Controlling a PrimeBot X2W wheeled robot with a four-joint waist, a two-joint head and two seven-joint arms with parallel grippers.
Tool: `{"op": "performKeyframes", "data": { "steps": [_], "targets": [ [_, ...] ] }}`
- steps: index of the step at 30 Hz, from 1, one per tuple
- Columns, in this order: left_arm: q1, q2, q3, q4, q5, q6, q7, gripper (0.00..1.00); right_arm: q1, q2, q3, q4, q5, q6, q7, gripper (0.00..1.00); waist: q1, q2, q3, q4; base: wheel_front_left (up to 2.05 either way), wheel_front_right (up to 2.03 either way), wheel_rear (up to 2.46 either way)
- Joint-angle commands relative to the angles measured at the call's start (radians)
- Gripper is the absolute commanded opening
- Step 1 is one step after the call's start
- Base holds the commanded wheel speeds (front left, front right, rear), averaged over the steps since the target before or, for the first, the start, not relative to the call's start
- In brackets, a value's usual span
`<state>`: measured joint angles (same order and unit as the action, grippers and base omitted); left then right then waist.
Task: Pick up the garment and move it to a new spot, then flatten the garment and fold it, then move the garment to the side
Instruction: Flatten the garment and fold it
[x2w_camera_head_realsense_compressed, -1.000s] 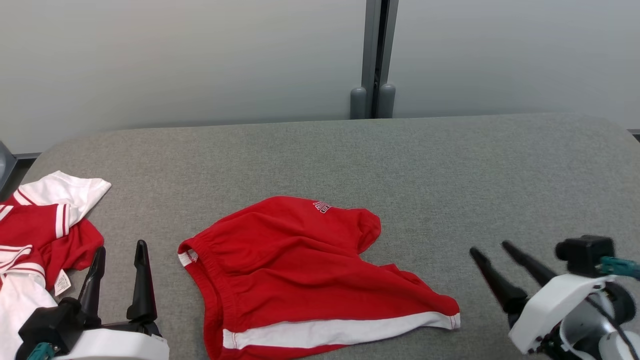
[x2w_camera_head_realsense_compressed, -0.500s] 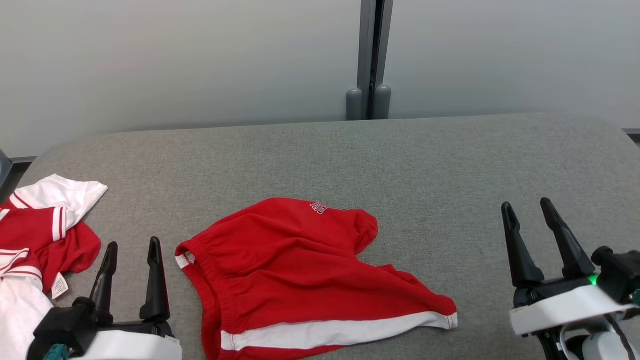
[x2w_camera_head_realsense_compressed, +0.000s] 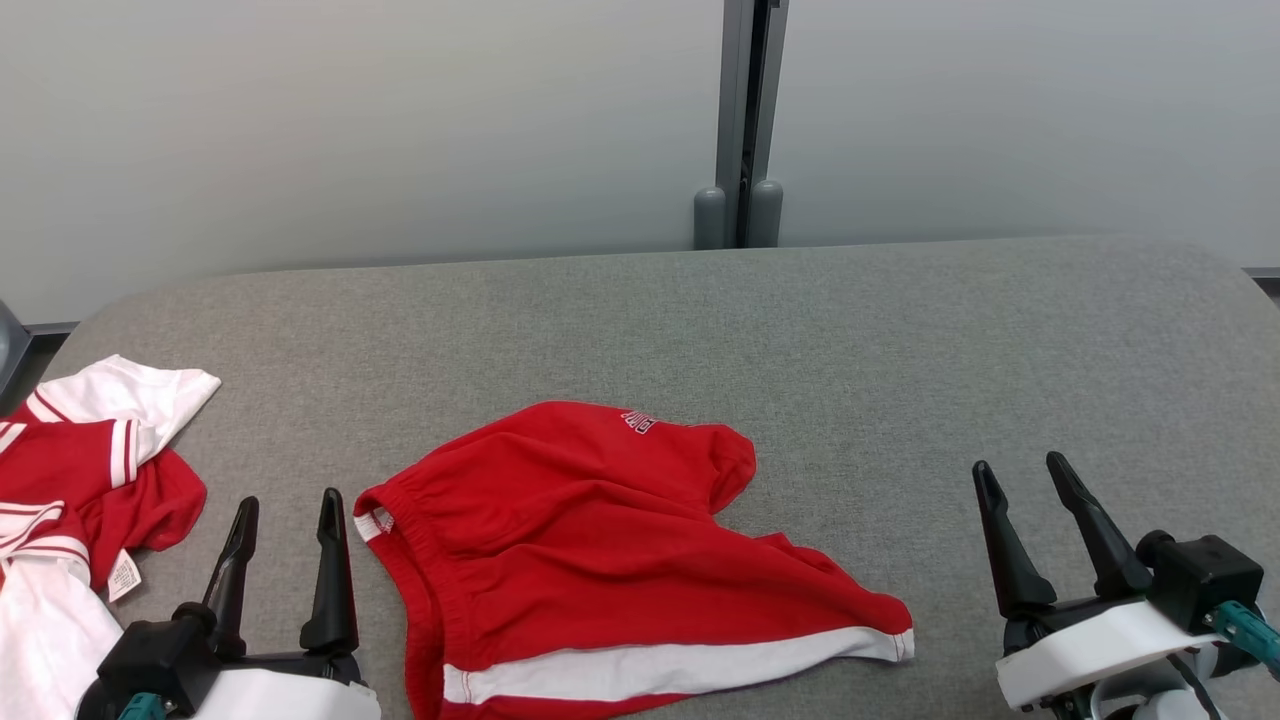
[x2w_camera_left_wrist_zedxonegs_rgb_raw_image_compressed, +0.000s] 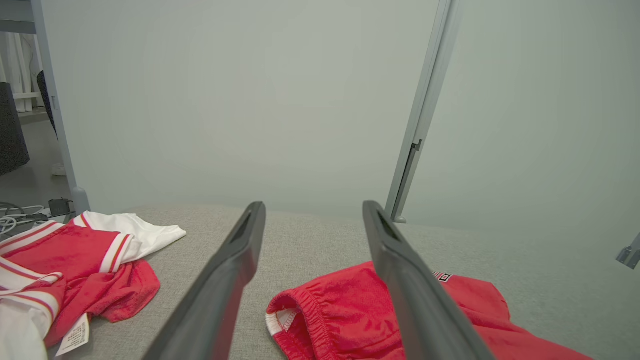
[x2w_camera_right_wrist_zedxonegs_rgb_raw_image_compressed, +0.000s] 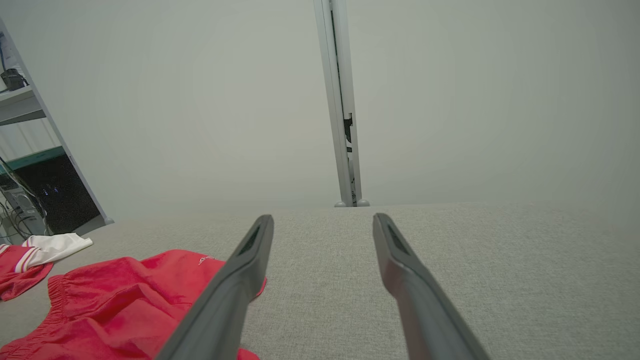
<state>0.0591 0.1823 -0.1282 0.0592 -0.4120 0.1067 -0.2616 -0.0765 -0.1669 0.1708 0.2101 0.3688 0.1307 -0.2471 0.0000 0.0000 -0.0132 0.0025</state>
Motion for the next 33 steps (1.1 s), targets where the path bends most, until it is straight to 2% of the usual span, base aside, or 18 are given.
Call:
{"op": "performKeyframes", "data": {
  "steps": [1, 16, 33],
  "targets": [
    [-0.001, 0.002, 0.007, -0.002, 0.010, -0.006, -0.004, 1.00, -0.008, -0.009, 0.001, 0.007, 0.002, 0.000, -0.008, 1.00, 0.0000, 0.0000, -0.002, -0.001, 0.00, 0.00, 0.00],
    [0.009, -0.007, 0.015, 0.014, 0.032, -0.024, -0.005, 1.00, -0.024, -0.012, 0.019, 0.036, 0.010, 0.000, -0.016, 1.00, 0.0000, 0.0000, -0.007, -0.004, 0.00, 0.00, 0.00],
    [-0.003, -0.004, 0.010, 0.028, 0.023, -0.021, -0.004, 1.00, -0.037, -0.008, 0.027, 0.049, 0.014, 0.000, -0.019, 1.00, 0.0000, 0.0000, -0.008, -0.005, 0.00, 0.00, 0.00]
  ]
}}
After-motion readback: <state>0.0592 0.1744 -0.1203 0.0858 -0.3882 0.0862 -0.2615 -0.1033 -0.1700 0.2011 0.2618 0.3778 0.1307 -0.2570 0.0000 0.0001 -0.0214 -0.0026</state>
